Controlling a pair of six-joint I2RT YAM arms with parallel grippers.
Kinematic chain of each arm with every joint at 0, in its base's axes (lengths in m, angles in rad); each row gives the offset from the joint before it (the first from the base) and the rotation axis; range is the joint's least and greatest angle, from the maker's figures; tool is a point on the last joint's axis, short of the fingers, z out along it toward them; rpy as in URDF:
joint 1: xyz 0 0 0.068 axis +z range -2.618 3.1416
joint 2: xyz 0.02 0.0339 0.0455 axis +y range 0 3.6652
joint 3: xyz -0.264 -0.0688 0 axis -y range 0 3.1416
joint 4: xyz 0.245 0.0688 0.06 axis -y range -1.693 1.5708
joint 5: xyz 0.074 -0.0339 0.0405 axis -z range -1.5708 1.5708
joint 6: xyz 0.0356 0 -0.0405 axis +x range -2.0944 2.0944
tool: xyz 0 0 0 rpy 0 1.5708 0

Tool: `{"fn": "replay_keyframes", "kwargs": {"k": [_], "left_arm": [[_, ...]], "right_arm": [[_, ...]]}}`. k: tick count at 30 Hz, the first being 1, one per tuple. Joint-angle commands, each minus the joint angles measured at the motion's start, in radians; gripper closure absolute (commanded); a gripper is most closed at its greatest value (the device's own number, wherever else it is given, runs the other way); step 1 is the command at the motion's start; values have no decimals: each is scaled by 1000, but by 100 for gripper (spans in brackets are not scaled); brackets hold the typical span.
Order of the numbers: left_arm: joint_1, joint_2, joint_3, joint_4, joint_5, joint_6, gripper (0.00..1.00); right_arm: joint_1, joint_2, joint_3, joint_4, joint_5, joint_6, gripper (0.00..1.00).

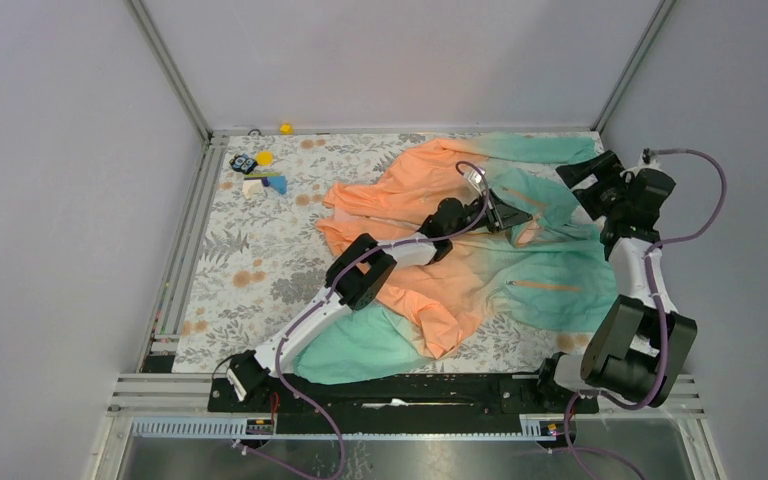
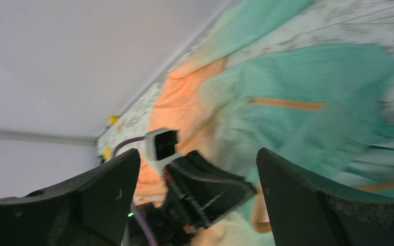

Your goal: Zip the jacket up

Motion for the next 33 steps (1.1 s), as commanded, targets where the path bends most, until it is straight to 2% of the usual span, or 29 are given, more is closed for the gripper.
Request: {"fn": "replay_keyframes", "kwargs": {"k": [1, 5, 9, 10, 12, 15, 21, 22, 24, 27, 29, 31, 32, 33], "left_arm": [[13, -23, -30, 98, -18, -67, 100], [11, -10, -15, 92, -19, -71, 100], [11, -9, -8, 70, -22, -48, 100], [12, -10, -4, 62, -23, -40, 100], [11, -9, 9, 44, -26, -23, 100], [11, -8, 18, 26, -31, -7, 100], [11, -7, 20, 21, -28, -5, 100], [11, -8, 20, 21, -28, -5, 100], [12, -8, 20, 21, -28, -5, 100], [13, -8, 20, 21, -32, -8, 100], [15, -10, 15, 24, -32, -16, 100], [20, -14, 3, 38, -34, -33, 100], [22, -13, -2, 46, -33, -43, 100], [25, -11, -4, 54, -33, -53, 100]], "right_arm": [[-81, 35, -19, -134, 177, -171, 12], [-196, 87, -16, -187, 292, -108, 23], [-216, 103, -29, -238, 534, -31, 12], [-216, 114, -32, -237, 559, -8, 9], [-215, 156, -20, -241, 608, 48, 7], [-215, 254, 20, -239, 561, 83, 9], [-211, 430, 89, -235, 510, 101, 25], [-207, 441, 91, -230, 509, 94, 28], [-192, 445, 91, -219, 496, 67, 43], [-152, 387, 83, -212, 514, -21, 53], [-130, 338, 66, -194, 500, -97, 71], [-108, 286, 37, -179, 475, -161, 96], [-104, 259, 12, -165, 437, -178, 100], [-103, 232, -26, -139, 377, -191, 100]]}}
